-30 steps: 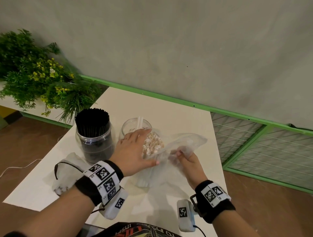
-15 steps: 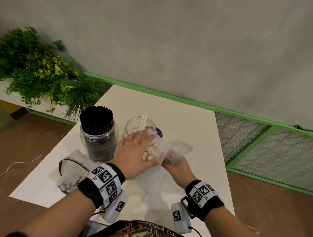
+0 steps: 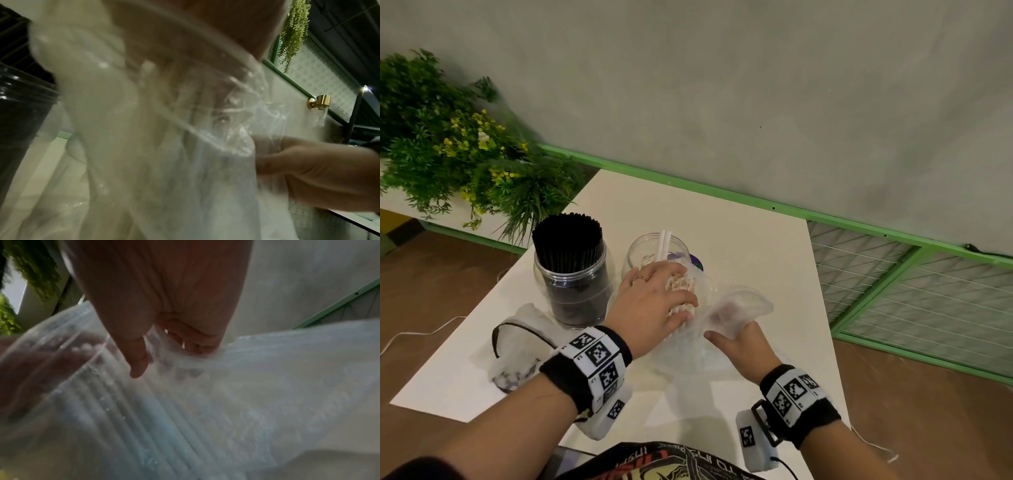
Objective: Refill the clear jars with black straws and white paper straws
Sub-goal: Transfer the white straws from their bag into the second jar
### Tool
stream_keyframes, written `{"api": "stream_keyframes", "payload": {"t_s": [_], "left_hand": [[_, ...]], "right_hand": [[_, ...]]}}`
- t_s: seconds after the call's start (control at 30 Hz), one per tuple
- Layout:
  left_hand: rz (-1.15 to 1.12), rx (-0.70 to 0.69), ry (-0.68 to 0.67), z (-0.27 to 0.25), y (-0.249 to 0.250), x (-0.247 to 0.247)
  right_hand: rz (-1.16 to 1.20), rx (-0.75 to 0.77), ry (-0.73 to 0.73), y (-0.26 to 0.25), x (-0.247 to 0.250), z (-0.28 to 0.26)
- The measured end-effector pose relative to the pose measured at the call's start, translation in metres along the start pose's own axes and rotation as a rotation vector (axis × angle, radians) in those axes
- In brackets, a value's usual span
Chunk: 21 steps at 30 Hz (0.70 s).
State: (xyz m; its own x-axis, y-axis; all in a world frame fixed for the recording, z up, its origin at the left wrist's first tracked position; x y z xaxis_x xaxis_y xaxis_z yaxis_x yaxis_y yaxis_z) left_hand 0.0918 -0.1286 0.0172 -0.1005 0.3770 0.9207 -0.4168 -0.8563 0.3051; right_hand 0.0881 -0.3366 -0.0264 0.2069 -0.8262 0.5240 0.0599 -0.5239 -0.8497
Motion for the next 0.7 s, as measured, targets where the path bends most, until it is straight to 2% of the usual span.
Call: {"api": "stream_keyframes", "payload": {"t_s": [0.07,0.17,0.23,0.33,0.4,0.5,0.57,0.7], "left_hand": [[-0.014,0.000,0.025,-0.001,-0.002,-0.001],[-0.024,-0.007,0.042,-0.001,-0.004,-0.003],[-0.024,-0.010,0.050,0.000,-0.004,-0.004],[-0.009,-0.031,0.067,0.000,0.000,-0.004],[-0.010,-0.038,0.083,0.000,0.002,-0.003],[-0.027,-0.036,0.075,-0.002,0.002,-0.003],[-0.030,-0.037,0.070,-0.004,0.002,-0.004],[-0.065,-0.023,0.071,-0.007,0.001,-0.004]], "right_hand": [[0.039,0.080,0.099,-0.009,0.015,-0.011],[-0.024,0.309,0.355,-0.044,0.041,-0.031],[-0.257,0.502,0.445,-0.072,0.052,-0.035],[-0.708,0.661,0.378,-0.101,0.048,-0.025],[-0.952,0.598,0.283,-0.109,0.041,-0.014],[-1.184,0.283,-0.007,-0.106,0.038,-0.003],[-1.183,0.177,-0.101,-0.099,0.040,-0.001],[-1.108,0.094,-0.163,-0.081,0.037,0.000]]}}
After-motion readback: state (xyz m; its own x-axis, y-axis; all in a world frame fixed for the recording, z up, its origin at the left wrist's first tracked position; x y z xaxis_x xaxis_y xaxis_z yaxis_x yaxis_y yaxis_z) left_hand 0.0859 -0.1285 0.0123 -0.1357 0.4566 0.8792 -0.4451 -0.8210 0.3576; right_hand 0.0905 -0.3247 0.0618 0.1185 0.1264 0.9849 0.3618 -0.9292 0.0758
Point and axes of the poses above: each hand's wrist, its own z-axis towards the middle knuckle, its own x-axis out of the back of the hand, y = z × x, the point moved 1 cm from there along z, towards the middle knuckle
